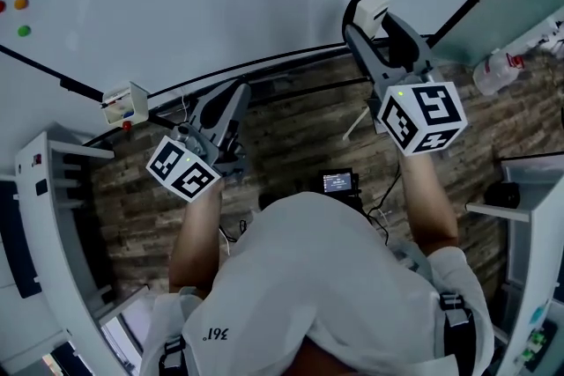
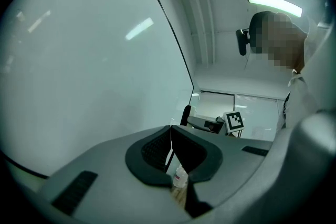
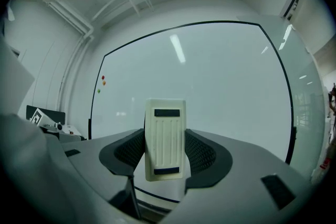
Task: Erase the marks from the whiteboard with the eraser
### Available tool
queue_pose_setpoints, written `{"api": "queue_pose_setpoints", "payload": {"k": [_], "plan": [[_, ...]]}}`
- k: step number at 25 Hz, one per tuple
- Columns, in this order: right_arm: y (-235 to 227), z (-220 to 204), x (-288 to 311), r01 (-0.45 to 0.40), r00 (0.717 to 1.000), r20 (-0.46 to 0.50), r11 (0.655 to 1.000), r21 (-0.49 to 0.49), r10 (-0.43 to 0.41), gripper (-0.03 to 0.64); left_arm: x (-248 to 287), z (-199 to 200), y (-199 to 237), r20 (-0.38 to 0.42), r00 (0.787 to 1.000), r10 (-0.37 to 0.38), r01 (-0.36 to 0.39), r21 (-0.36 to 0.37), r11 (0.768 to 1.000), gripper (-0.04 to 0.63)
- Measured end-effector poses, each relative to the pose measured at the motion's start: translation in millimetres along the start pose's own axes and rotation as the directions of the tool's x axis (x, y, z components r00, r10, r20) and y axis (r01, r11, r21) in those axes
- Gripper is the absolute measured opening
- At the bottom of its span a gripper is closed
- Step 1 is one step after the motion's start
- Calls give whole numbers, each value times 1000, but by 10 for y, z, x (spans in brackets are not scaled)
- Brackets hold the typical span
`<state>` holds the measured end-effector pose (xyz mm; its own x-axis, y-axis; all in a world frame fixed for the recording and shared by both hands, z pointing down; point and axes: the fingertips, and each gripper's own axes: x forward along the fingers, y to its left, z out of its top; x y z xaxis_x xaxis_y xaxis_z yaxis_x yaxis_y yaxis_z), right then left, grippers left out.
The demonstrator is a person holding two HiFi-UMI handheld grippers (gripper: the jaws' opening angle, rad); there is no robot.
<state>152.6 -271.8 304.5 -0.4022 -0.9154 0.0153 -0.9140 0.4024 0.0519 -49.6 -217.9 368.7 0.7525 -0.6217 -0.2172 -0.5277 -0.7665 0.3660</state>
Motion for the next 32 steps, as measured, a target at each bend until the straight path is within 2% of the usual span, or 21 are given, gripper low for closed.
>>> {"api": "queue_pose_setpoints", "payload": {"k": [11, 27, 32], "plan": [[160, -573, -130, -24, 995, -93, 995, 102, 33, 250, -203, -210, -63, -40, 999, 3, -3, -2, 1000, 8], [276, -1299, -400, -18, 972, -228, 985, 170, 57, 250, -527, -555, -56, -62, 996, 64, -67, -60, 996, 8], [295, -1412, -433, -19, 966, -250, 984, 180, 64, 250, -602, -634, -37, -72, 994, 77, -83, -76, 994, 8]]}}
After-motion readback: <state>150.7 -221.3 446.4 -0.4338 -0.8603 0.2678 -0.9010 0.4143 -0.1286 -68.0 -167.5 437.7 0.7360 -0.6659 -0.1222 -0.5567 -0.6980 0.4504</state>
